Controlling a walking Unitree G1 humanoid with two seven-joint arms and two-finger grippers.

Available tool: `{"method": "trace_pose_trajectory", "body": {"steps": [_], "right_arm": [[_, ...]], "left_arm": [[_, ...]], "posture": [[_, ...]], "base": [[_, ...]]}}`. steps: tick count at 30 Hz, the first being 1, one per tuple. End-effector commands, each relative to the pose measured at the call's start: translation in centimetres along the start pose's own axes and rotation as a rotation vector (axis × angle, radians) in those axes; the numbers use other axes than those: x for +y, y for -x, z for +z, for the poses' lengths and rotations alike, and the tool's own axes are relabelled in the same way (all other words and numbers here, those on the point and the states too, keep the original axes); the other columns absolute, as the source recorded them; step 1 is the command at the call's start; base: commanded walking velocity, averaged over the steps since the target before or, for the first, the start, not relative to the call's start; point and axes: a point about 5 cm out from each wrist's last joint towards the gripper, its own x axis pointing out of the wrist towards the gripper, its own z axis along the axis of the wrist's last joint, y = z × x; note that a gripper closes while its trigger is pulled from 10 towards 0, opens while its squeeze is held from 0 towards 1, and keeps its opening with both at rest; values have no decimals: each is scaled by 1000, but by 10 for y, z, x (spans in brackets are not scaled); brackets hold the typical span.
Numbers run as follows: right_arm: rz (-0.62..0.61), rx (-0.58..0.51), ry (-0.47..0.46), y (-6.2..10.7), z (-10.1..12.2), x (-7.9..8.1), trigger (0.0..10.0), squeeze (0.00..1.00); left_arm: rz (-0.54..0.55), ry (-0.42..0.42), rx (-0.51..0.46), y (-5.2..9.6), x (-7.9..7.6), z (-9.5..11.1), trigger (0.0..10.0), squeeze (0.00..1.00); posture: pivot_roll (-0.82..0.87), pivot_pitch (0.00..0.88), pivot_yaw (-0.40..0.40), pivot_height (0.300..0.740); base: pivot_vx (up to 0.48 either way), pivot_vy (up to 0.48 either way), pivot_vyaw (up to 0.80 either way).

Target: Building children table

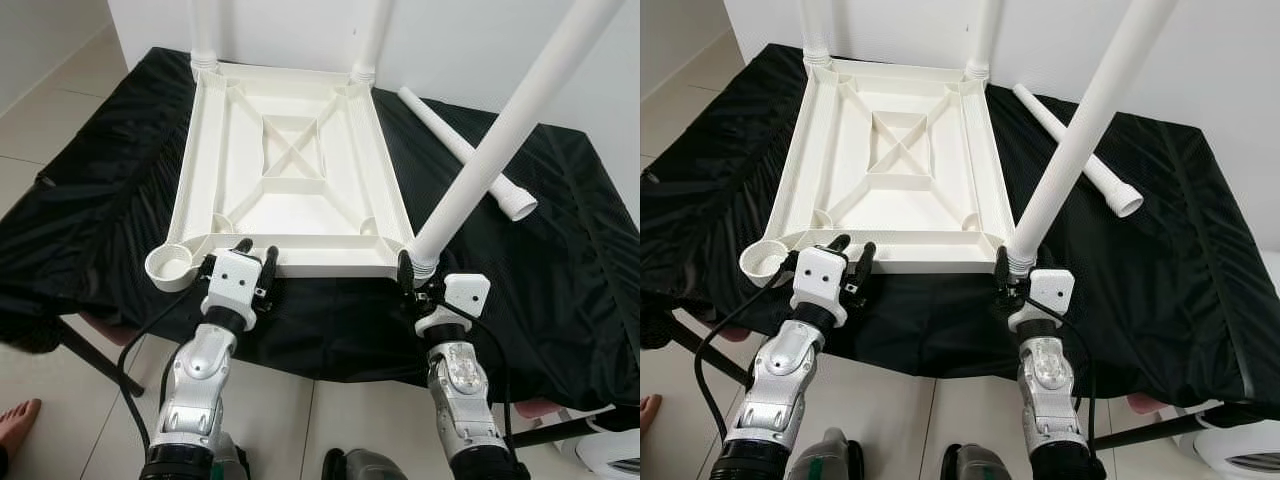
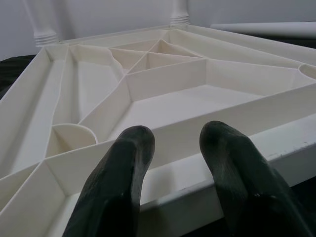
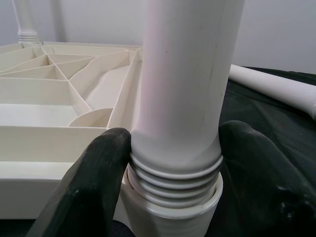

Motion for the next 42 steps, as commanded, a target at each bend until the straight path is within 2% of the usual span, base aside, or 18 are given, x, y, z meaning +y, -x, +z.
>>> {"method": "trace_pose_trajectory", "body": {"steps": [1,25,42], "right_arm": [[-15,64,-6,5,-11,-2,10000,0],[-48,79,-11,9,-13,-5,10000,0],[-60,80,26,6,-13,-6,10000,0]], "left_arm": [[164,48,32,0,1,-6,10000,0],[158,80,26,2,-2,-6,10000,0],[168,89,29,-1,-2,-5,10000,0]], "posture": [[51,60,-79,740],[47,41,-77,740],[48,47,-84,740]], "base": [[0,0,0],[0,0,0],[0,0,0]]}}
